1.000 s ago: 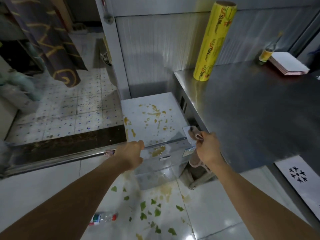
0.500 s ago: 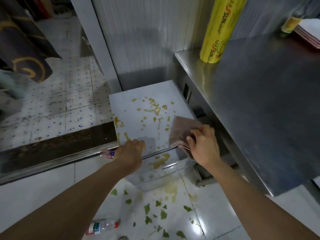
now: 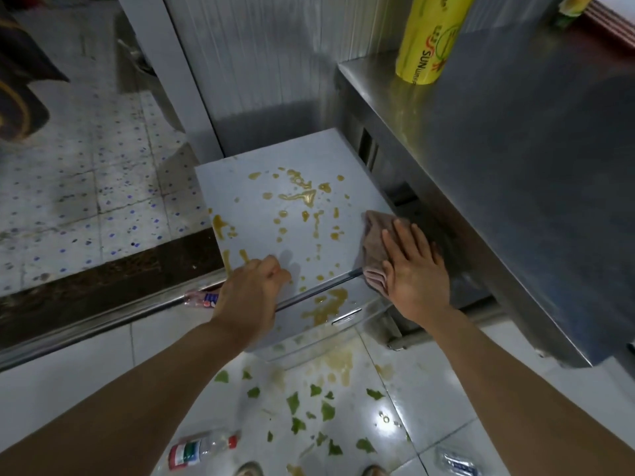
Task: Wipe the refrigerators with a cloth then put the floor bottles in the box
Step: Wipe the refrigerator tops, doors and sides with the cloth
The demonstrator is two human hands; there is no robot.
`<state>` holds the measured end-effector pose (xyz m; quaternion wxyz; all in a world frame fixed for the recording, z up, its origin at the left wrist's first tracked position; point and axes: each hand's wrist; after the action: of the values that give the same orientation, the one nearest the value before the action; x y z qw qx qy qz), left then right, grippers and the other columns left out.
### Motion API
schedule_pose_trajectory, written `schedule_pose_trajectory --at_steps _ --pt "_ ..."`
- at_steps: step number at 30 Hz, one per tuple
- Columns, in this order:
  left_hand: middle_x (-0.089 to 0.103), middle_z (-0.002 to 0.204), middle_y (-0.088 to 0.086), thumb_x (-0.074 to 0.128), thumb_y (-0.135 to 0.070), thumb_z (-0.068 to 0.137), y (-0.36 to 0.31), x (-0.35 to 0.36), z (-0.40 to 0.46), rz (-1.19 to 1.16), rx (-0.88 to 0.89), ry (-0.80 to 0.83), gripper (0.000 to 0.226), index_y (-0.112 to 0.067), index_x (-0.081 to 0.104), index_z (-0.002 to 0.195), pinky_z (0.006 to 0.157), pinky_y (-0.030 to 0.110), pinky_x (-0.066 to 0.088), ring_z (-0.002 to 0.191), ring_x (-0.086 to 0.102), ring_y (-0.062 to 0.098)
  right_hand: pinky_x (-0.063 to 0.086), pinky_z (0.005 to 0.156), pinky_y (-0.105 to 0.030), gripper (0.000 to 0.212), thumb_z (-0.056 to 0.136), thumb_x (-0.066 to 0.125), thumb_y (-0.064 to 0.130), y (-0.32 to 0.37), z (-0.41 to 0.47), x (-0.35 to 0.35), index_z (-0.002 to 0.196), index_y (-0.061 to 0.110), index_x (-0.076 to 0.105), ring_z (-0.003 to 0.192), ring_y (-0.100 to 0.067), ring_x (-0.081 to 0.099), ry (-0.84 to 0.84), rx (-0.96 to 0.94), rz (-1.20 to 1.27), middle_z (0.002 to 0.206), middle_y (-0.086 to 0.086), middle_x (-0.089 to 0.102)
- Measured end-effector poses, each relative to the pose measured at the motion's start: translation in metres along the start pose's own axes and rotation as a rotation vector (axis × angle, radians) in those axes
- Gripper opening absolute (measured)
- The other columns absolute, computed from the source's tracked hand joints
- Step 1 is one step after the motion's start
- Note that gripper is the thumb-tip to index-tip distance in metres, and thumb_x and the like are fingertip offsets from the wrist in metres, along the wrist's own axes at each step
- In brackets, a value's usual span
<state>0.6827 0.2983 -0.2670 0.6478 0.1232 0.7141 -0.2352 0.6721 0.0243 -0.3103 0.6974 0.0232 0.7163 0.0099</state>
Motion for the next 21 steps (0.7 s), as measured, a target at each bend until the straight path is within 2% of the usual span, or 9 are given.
schedule_pose_trajectory --at_steps 4,6,9,11,14,16,19,21 --pt "0.063 0.092 0.01 0.076 0.005 0.05 0.001 0.004 -0.002 -0.018 0.006 -0.053 0.051 -0.008 0.071 0.099 0.067 0.035 0.05 0.079 0.062 0.031 0.029 0.111 -0.056 0.084 0.084 0.059 0.05 -0.003 0.03 -0.001 0.151 0.029 0.014 0.146 -0.031 0.009 0.107 -0.005 0.004 0.16 -0.002 0.009" --pt "0.064 0.093 0.008 0.079 0.004 0.049 0.001 0.006 -0.005 -0.028 0.006 -0.055 0.054 -0.011 0.071 0.101 0.067 0.035 0.051 0.08 0.061 0.029 0.035 0.108 -0.055 0.082 0.084 0.06 0.049 -0.002 0.037 -0.001 0.151 0.029 0.017 0.146 -0.03 0.011 0.101 -0.003 0.033 0.159 0.0 0.013" --pt "0.063 0.099 0.008 0.079 -0.001 0.057 0.004 0.005 -0.005 -0.05 0.024 -0.05 0.052 -0.011 0.069 0.107 0.073 0.037 0.049 0.087 0.06 0.029 0.035 0.107 -0.055 0.076 0.087 0.053 0.051 -0.002 0.031 -0.001 0.15 0.026 0.02 0.146 -0.03 0.012 0.067 -0.027 -0.01 0.159 -0.001 0.015" --pt "0.063 0.104 0.008 0.079 -0.014 0.065 0.008 0.003 -0.007 -0.079 0.038 -0.035 0.044 -0.011 0.069 0.108 0.079 0.038 0.047 0.092 0.06 0.03 0.026 0.111 -0.056 0.066 0.093 0.035 0.052 0.002 0.023 0.001 0.151 0.024 0.02 0.146 -0.03 0.01 0.034 -0.021 -0.054 0.16 -0.004 0.013" --pt "0.064 0.11 0.007 0.084 -0.033 0.058 0.016 0.001 -0.022 -0.034 0.03 -0.014 0.048 -0.014 0.07 0.1 0.086 0.04 0.044 0.101 0.06 0.03 0.01 0.116 -0.056 0.06 0.096 0.011 0.05 0.037 0.004 0.005 0.15 0.026 0.016 0.146 -0.033 0.008 0.015 -0.036 -0.077 0.159 -0.005 0.013" --pt "0.062 0.115 0.008 0.085 -0.037 0.053 0.02 0.003 -0.033 0.012 0.02 -0.005 0.055 -0.017 0.07 0.103 0.088 0.043 0.045 0.106 0.057 0.032 0.006 0.116 -0.057 0.059 0.096 0.011 0.048 0.076 -0.009 0.008 0.15 0.026 0.02 0.145 -0.036 0.01 0.014 -0.07 -0.013 0.158 -0.007 0.017" --pt "0.059 0.116 0.006 0.082 -0.038 0.058 0.023 0.006 -0.04 0.012 0.003 -0.014 0.057 -0.018 0.067 0.109 0.087 0.044 0.043 0.107 0.052 0.032 0.012 0.114 -0.056 0.058 0.094 0.02 0.045 0.115 -0.023 0.009 0.146 0.023 0.034 0.144 -0.036 0.019 0.02 -0.128 0.063 0.155 -0.007 0.028" --pt "0.059 0.114 0.003 0.079 -0.038 0.063 0.024 0.007 -0.041 -0.002 -0.006 -0.022 0.057 -0.019 0.065 0.114 0.087 0.042 0.042 0.106 0.051 0.03 0.008 0.116 -0.053 0.06 0.094 0.016 0.048 0.106 -0.025 0.01 0.149 0.026 0.025 0.146 -0.031 0.012 0.049 -0.211 0.023 0.157 -0.003 0.021"
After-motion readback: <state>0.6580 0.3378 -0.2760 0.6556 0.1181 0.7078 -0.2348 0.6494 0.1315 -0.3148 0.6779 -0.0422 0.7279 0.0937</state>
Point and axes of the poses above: each hand's wrist, its own z-axis towards the middle knuckle, its own x-axis out of the palm, y = z × x
